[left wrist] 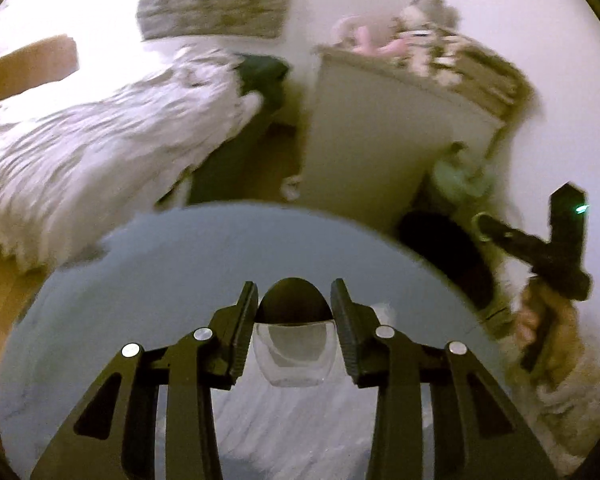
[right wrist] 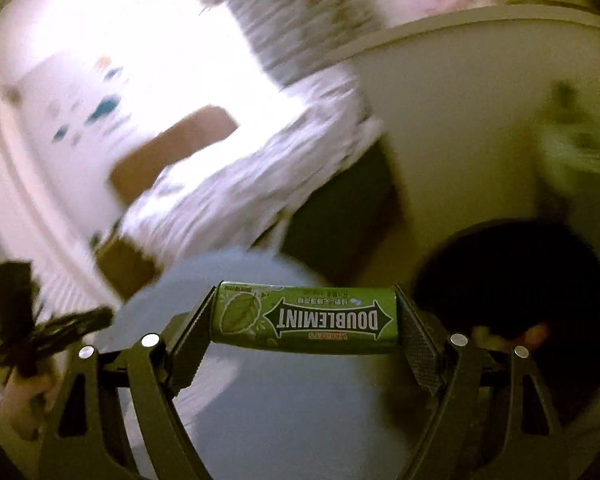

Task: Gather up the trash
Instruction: 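Carry the clear cup and green gum pack over the black trash bin, then open left tool over the bin while right tool releases the gum pack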

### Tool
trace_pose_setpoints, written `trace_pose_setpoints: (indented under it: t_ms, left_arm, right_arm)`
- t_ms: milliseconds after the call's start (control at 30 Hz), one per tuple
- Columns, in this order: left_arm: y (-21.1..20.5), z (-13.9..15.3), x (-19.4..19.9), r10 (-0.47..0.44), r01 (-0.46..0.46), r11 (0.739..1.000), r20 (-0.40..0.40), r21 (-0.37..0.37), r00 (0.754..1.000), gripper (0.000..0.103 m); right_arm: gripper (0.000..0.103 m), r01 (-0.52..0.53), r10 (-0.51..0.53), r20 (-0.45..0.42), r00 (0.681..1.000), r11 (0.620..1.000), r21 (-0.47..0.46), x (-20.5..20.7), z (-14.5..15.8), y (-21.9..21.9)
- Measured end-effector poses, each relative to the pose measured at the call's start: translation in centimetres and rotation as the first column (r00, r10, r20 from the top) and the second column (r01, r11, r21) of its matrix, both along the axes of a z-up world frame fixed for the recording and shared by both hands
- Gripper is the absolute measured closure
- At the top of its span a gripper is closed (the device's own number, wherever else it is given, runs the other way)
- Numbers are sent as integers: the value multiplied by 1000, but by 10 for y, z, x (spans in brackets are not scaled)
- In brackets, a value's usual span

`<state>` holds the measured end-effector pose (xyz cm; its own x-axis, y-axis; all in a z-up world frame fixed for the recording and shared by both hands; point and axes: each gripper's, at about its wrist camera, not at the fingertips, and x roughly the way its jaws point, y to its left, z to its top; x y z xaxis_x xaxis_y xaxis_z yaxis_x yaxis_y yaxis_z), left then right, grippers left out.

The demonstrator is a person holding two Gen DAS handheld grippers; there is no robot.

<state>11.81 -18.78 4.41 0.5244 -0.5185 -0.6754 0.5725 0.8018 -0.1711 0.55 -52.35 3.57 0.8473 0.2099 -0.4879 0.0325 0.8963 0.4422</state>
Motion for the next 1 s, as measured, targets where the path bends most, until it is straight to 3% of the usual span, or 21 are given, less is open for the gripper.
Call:
trace_pose_setpoints:
  t_ms: [100, 233, 533, 733, 1000]
  left_arm:
    - [-54, 15, 8, -88, 88, 995, 10, -42, 996, 65]
    - [-130, 26, 17, -207, 209, 974, 25, -86, 978, 65]
    - [-247, -10, 34, -355, 350, 932, -43, -94, 934, 68]
    - [-280, -34, 38, -390, 384, 920, -89, -77, 916, 68]
    - [-287, -38, 39, -392, 387, 920, -100, -70, 914, 68]
  right_arm:
    - [21, 133, -134, 31, 990, 991, 32, -8, 0, -55]
    - [21, 237, -240, 46, 970, 970, 56, -8, -9, -103]
    - [21, 343, -344, 27, 938, 938, 39, -18, -36, -145]
    - [20, 368, -371, 21, 928, 926, 90, -22, -40, -158]
    - [20, 373, -379, 18, 925, 918, 135, -23, -40, -171]
